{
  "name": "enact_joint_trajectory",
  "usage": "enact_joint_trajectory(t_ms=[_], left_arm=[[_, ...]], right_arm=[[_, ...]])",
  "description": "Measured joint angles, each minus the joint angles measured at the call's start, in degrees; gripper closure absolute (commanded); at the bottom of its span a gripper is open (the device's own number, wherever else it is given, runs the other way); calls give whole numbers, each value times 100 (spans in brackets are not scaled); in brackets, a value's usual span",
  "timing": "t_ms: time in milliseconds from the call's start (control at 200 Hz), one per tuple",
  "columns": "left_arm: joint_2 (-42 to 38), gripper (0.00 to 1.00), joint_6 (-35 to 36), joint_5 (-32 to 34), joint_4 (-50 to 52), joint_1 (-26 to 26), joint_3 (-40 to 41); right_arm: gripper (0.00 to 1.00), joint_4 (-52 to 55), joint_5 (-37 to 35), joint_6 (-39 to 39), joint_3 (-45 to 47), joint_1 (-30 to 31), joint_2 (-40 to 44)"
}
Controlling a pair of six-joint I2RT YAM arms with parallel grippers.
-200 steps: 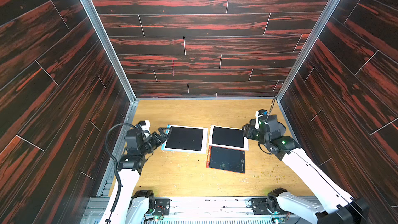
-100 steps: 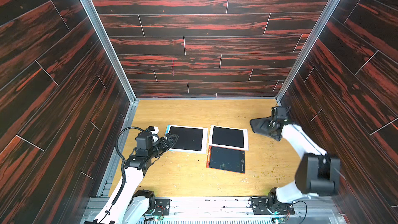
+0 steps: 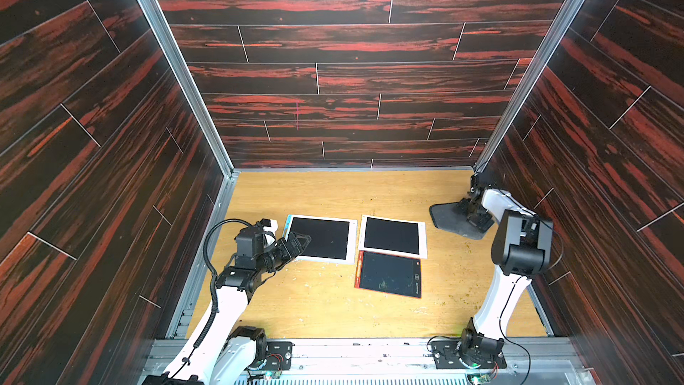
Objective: Wipe the drawing tablet
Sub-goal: Pick up the cleaning item at the center of the board.
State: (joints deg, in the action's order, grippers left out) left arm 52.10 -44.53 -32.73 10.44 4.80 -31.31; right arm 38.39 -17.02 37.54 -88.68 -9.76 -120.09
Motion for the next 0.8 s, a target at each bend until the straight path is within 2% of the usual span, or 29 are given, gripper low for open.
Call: enact_joint_trajectory(t_ms=[195,291,391,411,541,681,797], left_arm=[[236,0,-50,-96,-153,15,-4],[413,0,-20,-109,-125,17,-87],[568,0,46,-107,-96,17,-216],[575,0,61,-101,-85,20,-234],[575,0,138,-42,81,22,-326],[673,0,304,20,409,22,-531],[876,0,409,44,540,22,-774]], right_arm=[[24,-46,256,17,-149,-4,-221],[40,-74,332,-48,-203,-28,-262],[68,-168,450,-81,-223,-72,-282],[75,-212,516,-46,-210,-94,-282],[100,-793,1246,37,201,-387,-72],[100,-1075,1681,-13,595,-525,315],[100,-979,1617,-308,553,-72,798]])
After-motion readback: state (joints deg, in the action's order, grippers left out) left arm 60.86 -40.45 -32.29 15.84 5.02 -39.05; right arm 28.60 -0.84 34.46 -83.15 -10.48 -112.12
